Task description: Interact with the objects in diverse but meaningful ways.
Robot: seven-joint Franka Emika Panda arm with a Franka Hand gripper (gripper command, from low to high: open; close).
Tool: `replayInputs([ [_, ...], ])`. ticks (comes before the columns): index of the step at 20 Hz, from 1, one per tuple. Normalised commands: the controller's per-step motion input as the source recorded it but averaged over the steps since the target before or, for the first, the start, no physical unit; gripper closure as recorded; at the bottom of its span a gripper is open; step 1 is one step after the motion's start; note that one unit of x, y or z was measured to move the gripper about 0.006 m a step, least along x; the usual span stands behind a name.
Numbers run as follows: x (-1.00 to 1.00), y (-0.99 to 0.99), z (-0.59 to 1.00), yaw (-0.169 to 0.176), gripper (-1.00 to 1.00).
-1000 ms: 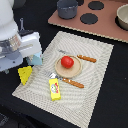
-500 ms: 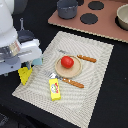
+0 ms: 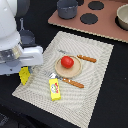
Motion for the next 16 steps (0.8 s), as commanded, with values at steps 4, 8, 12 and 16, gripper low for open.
replayInputs([
  [4, 0.0, 0.0, -0.32, 0.0, -1.0],
  [8, 0.0, 0.0, -0.31, 0.0, 1.0],
  [12, 0.0, 0.0, -0.29, 0.0, 1.0],
  [16, 0.0, -0.02, -0.27, 0.0, 1.0],
])
